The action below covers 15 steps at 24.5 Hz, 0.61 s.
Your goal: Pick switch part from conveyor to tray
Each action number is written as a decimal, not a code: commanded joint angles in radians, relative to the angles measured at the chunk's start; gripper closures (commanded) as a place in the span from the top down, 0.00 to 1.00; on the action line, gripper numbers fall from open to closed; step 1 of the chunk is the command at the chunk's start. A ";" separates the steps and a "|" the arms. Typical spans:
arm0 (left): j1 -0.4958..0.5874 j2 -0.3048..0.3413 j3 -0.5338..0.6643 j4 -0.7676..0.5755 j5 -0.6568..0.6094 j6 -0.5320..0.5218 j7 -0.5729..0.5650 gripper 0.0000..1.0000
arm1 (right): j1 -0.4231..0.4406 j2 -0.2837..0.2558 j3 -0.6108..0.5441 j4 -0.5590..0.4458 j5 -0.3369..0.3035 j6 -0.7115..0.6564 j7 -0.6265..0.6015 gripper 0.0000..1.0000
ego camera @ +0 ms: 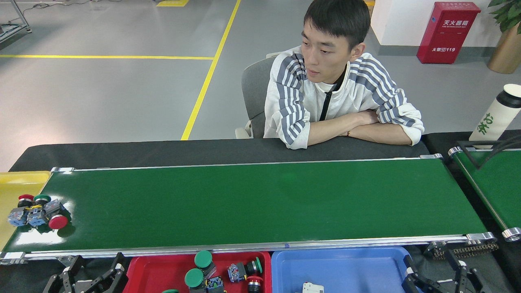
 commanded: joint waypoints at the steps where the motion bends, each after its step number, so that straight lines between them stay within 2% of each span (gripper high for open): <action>1: 0.002 0.001 0.007 -0.014 0.005 -0.001 0.015 0.99 | -0.001 -0.009 -0.001 -0.014 0.000 -0.014 -0.001 0.99; 15: 0.002 -0.001 0.008 -0.014 0.010 0.002 0.017 0.99 | -0.002 0.001 -0.001 -0.014 0.000 -0.004 0.003 0.99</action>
